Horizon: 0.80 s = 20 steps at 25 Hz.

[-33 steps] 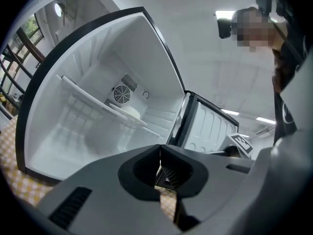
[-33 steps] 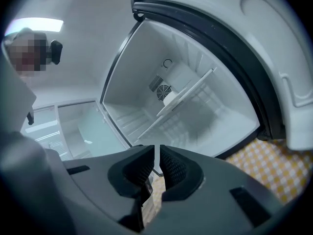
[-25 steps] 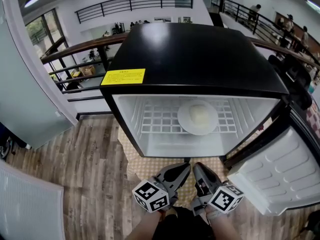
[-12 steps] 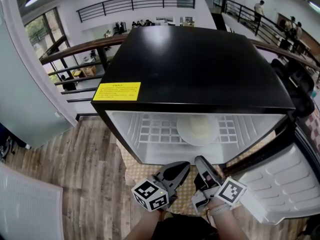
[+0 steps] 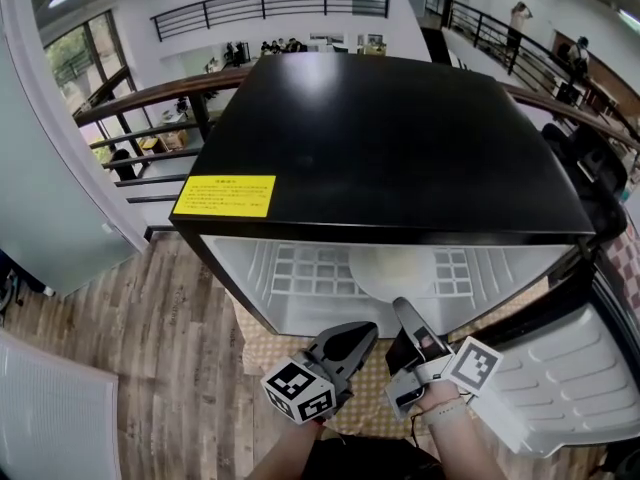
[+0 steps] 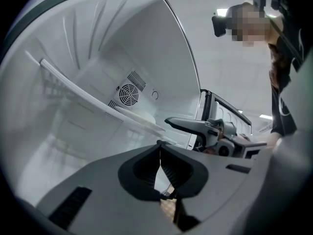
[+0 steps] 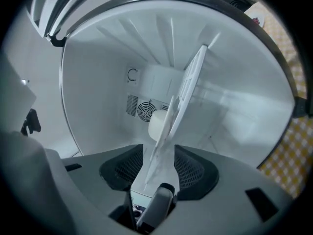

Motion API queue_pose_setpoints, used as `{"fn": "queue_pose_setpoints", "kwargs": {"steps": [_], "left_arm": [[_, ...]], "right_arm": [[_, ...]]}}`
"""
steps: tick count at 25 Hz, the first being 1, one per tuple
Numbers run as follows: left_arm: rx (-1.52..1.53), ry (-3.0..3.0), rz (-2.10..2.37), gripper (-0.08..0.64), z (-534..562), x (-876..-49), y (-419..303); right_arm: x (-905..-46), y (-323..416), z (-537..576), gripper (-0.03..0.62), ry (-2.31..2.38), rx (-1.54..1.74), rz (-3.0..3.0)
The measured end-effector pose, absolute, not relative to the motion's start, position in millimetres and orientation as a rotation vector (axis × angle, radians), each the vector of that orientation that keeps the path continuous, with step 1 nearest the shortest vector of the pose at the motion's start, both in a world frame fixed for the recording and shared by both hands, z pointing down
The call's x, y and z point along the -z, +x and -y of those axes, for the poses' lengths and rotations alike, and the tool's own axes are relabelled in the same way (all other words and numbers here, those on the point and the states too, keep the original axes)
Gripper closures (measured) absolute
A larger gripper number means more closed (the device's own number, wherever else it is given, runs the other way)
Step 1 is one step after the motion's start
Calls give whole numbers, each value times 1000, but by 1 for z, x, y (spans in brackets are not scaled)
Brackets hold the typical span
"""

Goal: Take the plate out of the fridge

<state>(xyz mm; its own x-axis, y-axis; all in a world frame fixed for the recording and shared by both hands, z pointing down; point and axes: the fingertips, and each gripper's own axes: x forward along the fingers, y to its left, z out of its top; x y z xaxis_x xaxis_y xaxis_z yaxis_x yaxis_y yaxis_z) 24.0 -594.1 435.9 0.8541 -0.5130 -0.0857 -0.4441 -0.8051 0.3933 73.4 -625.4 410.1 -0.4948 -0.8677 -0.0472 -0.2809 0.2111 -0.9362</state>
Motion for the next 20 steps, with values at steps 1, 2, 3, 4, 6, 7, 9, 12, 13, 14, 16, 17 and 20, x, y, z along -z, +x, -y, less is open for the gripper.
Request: {"fn": "queue_pose_setpoints", "kwargs": {"steps": [1, 2, 3, 4, 6, 7, 9, 12, 13, 14, 16, 17, 20], "left_arm": [[265, 2669, 715, 551, 595, -436, 25], [266, 2669, 713, 551, 596, -437, 25], [268, 2667, 711, 551, 596, -437, 26], [270, 2665, 708, 551, 597, -438, 27], [272, 2659, 706, 551, 597, -439, 28], [274, 2655, 706, 551, 598, -440, 28], [277, 2652, 707, 551, 599, -441, 28], [282, 2651, 708, 551, 602, -441, 28], [285, 2651, 709, 551, 603, -440, 28], [287, 2651, 710, 551, 603, -440, 28], [293, 2648, 712, 551, 604, -439, 27], [296, 2646, 712, 551, 604, -439, 27], [299, 2640, 711, 551, 603, -440, 26]], "right_arm": [[-412, 76, 629, 410, -1070, 1310, -1868], [-415, 78, 633, 410, -1074, 1339, -1831], [-416, 80, 636, 408, -1077, 1365, -1791], [-417, 82, 640, 408, -1081, 1386, -1755], [-418, 84, 647, 408, -1103, 1415, -1703], [-419, 85, 649, 408, -1119, 1429, -1690], [-421, 83, 654, 408, -1151, 1459, -1684], [-422, 79, 657, 416, -1167, 1495, -1690], [-422, 78, 657, 434, -1166, 1504, -1690], [-423, 77, 656, 447, -1165, 1512, -1689], [-423, 77, 654, 457, -1163, 1520, -1684], [-423, 77, 653, 459, -1163, 1522, -1683], [-423, 79, 650, 471, -1174, 1534, -1685]]}}
